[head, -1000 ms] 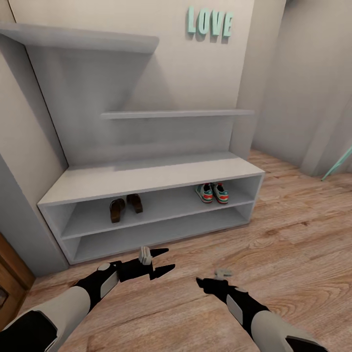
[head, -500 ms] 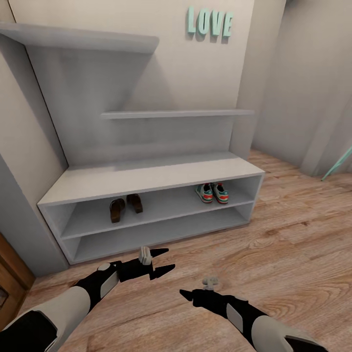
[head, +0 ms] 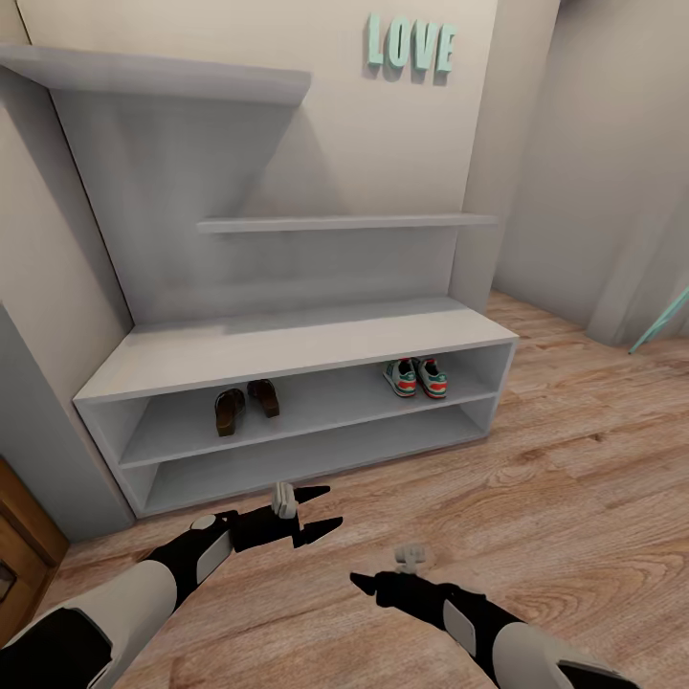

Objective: Pick up the two gym shoes and the two sandals from the corridor floor and place them onto the hallstand (shoe rack) in the corridor, making sure they are on the rack and not on the floor. Arrange them so the two gym shoes are next to each other and the two sandals are next to each other.

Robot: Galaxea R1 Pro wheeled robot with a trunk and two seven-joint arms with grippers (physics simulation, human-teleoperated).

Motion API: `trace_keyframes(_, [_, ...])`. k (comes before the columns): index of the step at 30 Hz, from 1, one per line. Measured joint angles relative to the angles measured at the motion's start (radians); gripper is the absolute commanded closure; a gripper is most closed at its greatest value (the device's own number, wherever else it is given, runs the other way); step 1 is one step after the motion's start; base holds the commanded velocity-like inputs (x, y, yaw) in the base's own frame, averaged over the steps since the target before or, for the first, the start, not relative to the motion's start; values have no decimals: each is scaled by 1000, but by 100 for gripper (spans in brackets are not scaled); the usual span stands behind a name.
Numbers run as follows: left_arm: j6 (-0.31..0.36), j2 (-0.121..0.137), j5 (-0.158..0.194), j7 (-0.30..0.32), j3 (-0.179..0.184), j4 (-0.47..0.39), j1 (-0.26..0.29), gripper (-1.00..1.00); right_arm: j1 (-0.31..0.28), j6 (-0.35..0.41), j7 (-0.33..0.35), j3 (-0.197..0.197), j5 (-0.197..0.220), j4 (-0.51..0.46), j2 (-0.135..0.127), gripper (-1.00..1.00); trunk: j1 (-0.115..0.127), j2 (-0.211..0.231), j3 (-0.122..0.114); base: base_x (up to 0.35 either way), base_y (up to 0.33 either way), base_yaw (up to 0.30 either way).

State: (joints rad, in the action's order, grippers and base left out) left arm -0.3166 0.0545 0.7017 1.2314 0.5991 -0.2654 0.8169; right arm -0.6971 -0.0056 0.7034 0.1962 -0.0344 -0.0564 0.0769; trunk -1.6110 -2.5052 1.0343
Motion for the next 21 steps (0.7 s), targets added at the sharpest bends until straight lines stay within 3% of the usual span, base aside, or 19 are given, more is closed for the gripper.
trace_keyframes(21, [0, 0, 0, 0, 0, 0, 0, -100, 10, 0, -2, -1, -4, 7, -9, -100, 0, 0, 0, 0, 0, 0])
